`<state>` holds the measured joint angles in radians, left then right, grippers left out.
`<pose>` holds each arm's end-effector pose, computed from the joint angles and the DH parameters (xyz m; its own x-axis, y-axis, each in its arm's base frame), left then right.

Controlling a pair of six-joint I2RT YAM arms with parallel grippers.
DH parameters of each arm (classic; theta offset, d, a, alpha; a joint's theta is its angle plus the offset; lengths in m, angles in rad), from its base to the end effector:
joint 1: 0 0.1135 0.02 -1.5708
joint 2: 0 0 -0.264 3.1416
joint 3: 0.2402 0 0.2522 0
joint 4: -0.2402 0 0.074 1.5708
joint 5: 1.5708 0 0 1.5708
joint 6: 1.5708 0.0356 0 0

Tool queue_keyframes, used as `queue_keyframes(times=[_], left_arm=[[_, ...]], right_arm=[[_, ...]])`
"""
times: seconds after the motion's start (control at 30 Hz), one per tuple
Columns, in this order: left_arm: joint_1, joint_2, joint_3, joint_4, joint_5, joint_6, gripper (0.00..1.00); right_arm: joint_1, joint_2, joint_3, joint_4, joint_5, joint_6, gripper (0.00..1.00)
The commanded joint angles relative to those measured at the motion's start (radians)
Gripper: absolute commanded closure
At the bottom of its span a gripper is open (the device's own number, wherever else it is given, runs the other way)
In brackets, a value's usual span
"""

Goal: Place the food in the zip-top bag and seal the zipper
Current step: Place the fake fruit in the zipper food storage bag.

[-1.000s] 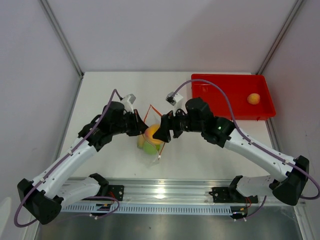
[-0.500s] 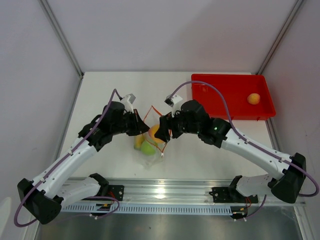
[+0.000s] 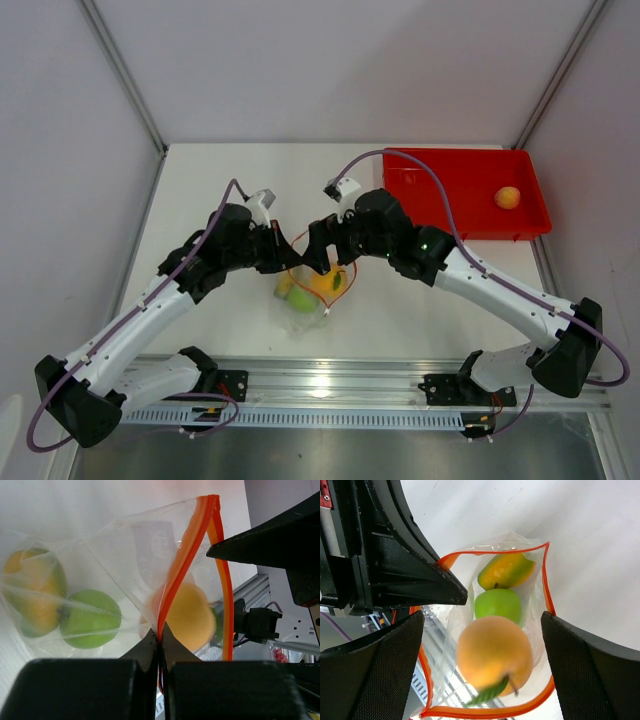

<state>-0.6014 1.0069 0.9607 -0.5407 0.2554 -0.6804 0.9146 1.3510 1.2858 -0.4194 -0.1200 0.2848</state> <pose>0.1736 -0.1300 0.3252 -0.8085 -0.1835 -0.5592 0.2731 0.7247 -0.6326 0.1843 0.2463 0.3641 -0.5119 -0.2076 -0.8335 -0.7371 0.6045 0.3021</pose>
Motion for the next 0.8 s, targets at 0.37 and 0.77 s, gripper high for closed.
queue_keyframes(times=[0.37, 0.77], left_arm=[[-0.005, -0.027, -0.004, 0.031, 0.013, -0.01, 0.99], [-0.005, -0.051, -0.03, 0.024, -0.001, -0.013, 0.99]], right_arm=[[0.001, -0.07, 0.04, 0.007, 0.056, -0.018, 0.01], [-0.083, -0.11, 0.064, -0.013, 0.24, 0.031, 0.01]])
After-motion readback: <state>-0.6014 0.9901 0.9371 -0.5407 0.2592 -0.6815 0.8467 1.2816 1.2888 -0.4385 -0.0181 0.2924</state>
